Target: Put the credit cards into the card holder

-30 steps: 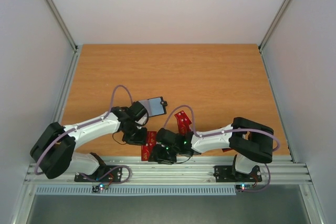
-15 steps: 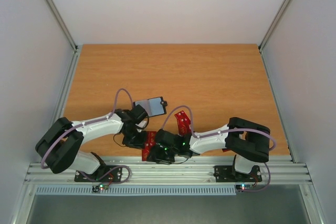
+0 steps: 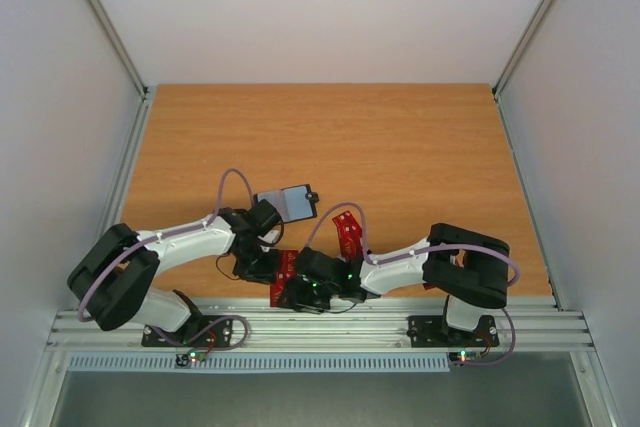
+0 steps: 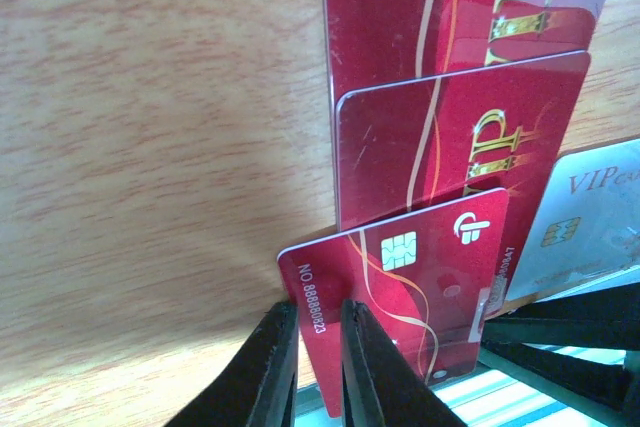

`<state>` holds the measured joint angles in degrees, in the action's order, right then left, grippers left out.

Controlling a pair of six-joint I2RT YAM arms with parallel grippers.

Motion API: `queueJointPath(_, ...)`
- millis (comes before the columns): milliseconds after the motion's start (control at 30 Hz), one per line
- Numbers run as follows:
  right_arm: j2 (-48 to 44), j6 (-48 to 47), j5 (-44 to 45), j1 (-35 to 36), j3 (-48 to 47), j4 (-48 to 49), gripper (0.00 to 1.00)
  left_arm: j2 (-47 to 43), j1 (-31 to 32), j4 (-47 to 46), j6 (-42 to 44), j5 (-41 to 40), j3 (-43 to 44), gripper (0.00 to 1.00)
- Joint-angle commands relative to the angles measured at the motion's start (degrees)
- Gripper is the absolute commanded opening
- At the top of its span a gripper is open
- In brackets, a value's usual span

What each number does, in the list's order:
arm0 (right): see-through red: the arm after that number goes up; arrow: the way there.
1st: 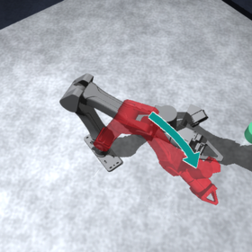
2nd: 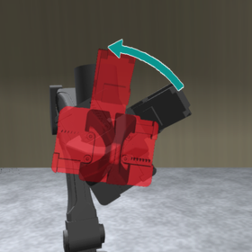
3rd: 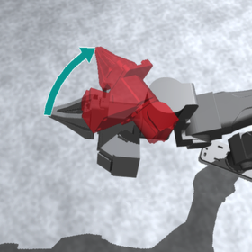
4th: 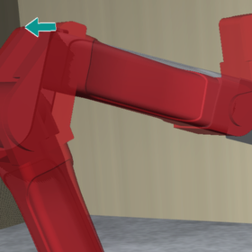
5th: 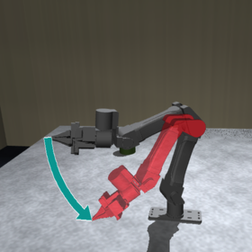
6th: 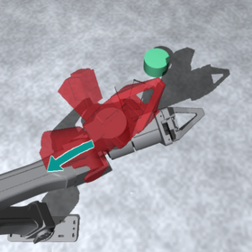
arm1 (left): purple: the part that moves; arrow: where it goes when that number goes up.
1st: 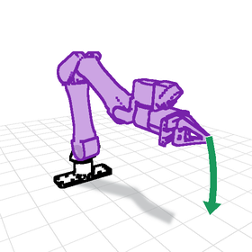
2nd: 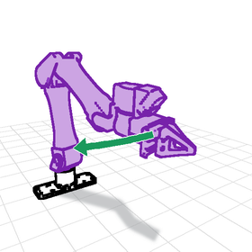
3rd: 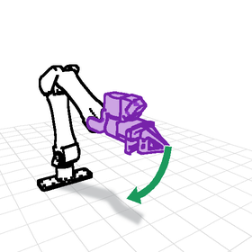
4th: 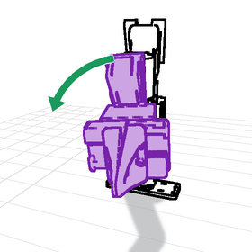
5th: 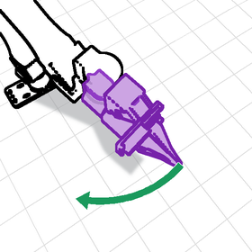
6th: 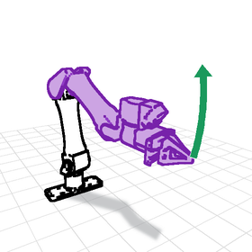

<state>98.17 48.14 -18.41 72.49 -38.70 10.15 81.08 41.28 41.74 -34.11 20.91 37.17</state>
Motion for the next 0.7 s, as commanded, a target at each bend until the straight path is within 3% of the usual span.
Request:
queueJointPath(0,1.3,-0.9,1.7,0.5,0.3,3.6,0.50,2.0,0.2,-1.8,0.0,-0.7,-0.9,0.16)
queueJointPath(433,1.2,-1.0,2.4,0.4,-0.3,2.3,0.29,1.9,0.3,-1.5,-0.2,-0.9,-1.0,0.15)
queueJointPath(667,0.3,-1.4,2.4,0.3,-1.2,-0.8,0.12,1.5,0.2,-1.3,-0.3,-1.2,-0.8,0.15)
